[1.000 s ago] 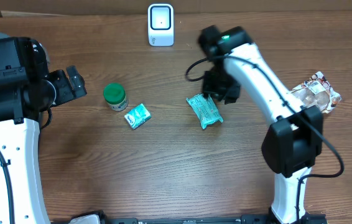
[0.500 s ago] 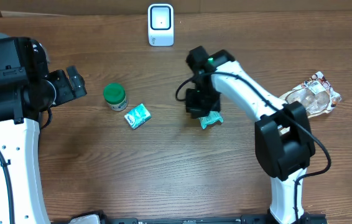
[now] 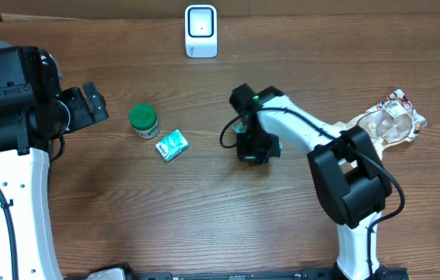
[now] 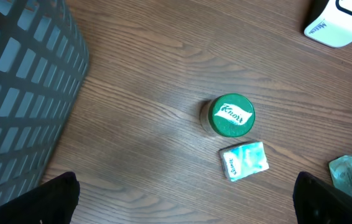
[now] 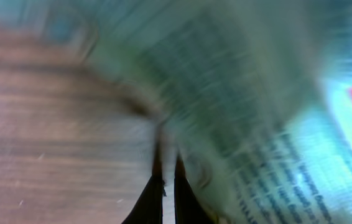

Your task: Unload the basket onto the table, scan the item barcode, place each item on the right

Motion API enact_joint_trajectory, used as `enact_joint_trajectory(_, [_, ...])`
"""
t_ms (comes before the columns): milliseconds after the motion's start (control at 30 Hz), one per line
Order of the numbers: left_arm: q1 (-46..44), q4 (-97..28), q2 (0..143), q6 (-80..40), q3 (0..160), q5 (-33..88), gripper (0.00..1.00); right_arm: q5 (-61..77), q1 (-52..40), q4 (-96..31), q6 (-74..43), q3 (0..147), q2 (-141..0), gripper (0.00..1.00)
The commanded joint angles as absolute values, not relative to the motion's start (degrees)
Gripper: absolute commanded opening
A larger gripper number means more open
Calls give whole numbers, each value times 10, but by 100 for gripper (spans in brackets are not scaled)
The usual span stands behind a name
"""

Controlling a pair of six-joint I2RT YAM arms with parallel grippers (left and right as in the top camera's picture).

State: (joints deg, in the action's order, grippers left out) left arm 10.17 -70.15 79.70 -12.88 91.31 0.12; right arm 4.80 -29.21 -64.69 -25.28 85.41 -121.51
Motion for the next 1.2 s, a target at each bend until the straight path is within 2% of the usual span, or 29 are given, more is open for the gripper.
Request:
enact_joint_trajectory(0, [105, -701, 787, -116, 916, -6, 99, -24, -248, -634, -255, 840, -1217, 4])
enact_joint_trajectory(233, [105, -701, 787, -116, 916, -6, 99, -50, -164, -596, -250, 842, -1216, 4])
enact_joint_trajectory(400, [105, -701, 787, -116, 916, -6, 100, 79, -121, -620, -158, 875, -1202, 4])
enact_joint_trajectory(500, [105, -701, 787, -116, 916, -6, 100, 111, -103, -649, -140, 908, -1179, 11])
enact_joint_trajectory(533, [105, -701, 787, -116, 916, -6, 100, 123, -95, -655, -130, 920, -1171, 16])
enact_joint_trajectory(633, [105, -701, 787, -116, 916, -6, 100, 167, -61, -661, -92, 963, -1150, 60])
enact_joint_trajectory(667, [105, -701, 787, -116, 916, -6, 100, 166, -53, -652, -91, 968, -1150, 68])
enact_joint_trajectory(700, [105, -701, 787, -116, 916, -6, 100, 167, -46, -637, -91, 968, -1150, 70])
enact_joint_trajectory(900, [105, -701, 787, -116, 916, -6, 100, 231, -29, -561, -42, 959, -1191, 72])
enact_joint_trajectory(1167, [105, -701, 787, -116, 916, -6, 100, 291, -29, -554, -8, 959, -1266, 70])
